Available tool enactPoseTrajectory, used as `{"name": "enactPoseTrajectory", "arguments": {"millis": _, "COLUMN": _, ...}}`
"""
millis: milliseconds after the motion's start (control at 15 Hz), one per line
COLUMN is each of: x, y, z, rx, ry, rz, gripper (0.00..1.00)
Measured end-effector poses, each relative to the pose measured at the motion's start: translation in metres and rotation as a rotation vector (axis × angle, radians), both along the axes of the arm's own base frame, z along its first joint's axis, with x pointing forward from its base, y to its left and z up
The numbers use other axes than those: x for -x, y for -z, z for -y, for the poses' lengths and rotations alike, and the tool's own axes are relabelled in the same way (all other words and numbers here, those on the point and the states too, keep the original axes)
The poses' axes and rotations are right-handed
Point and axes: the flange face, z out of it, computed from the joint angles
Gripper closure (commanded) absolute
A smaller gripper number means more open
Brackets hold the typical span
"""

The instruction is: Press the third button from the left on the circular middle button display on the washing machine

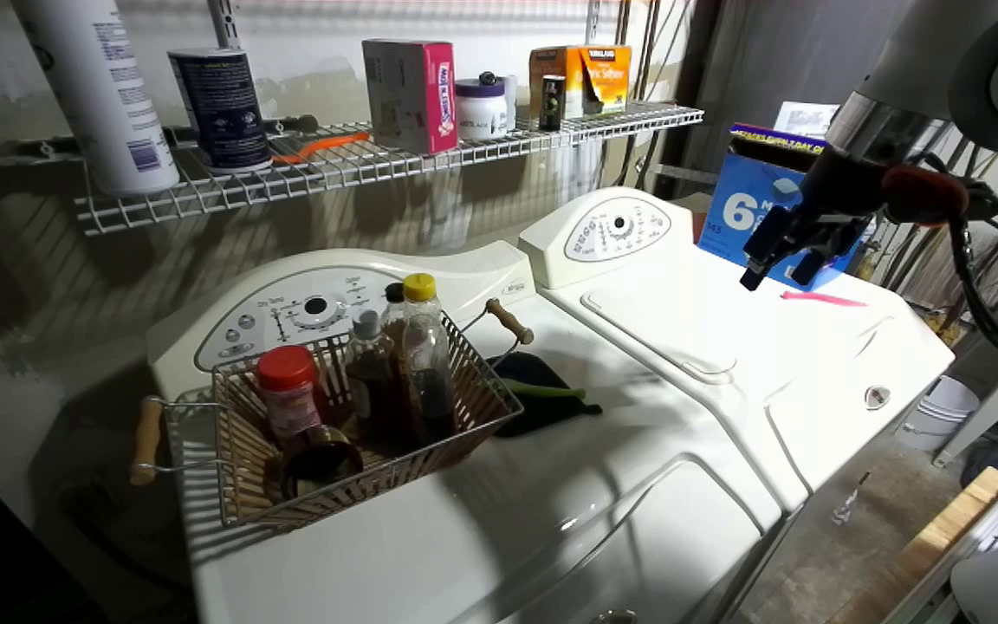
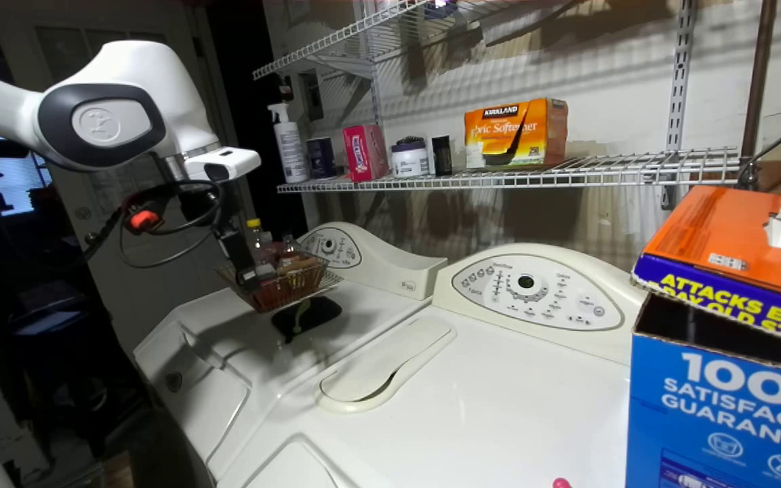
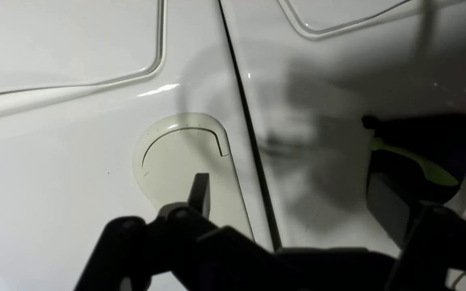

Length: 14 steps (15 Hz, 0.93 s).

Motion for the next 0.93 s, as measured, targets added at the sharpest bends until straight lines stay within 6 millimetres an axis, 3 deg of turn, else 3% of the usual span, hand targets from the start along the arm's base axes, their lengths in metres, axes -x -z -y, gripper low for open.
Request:
{"name": "enactPoseTrajectory", "arguments": {"millis": 200, "x": -0.011, "y": -0.009, "z": 0.011, "rx": 0.002, "ry": -0.005, "rz": 0.017, "gripper": 0.0}}
{"name": "enactPoseTrajectory", "arguments": {"millis": 400, "x": -0.035, "y": -0.021, "z": 0.043, "rx": 0.005, "ry": -0.018, "rz": 0.027, "gripper": 0.0}}
{"name": "enactPoseTrajectory", "arguments": {"millis": 467, "x": -0.046, "y": -0.024, "z": 0.055, "rx": 0.007, "ry": -0.026, "rz": 0.03, "gripper": 0.25}}
{"name": "enactPoseTrajectory", "arguments": {"millis": 533, "x": -0.057, "y": -0.027, "z": 0.065, "rx": 0.007, "ry": -0.035, "rz": 0.032, "gripper": 0.26}}
{"name": "enactPoseTrajectory", "arguments": {"millis": 667, "x": -0.083, "y": -0.029, "z": 0.08, "rx": 0.009, "ry": -0.05, "rz": 0.045, "gripper": 0.41}}
{"name": "enactPoseTrajectory", "arguments": {"millis": 933, "x": -0.139, "y": -0.023, "z": 0.091, "rx": 0.05, "ry": -0.067, "rz": 0.091, "gripper": 0.68}}
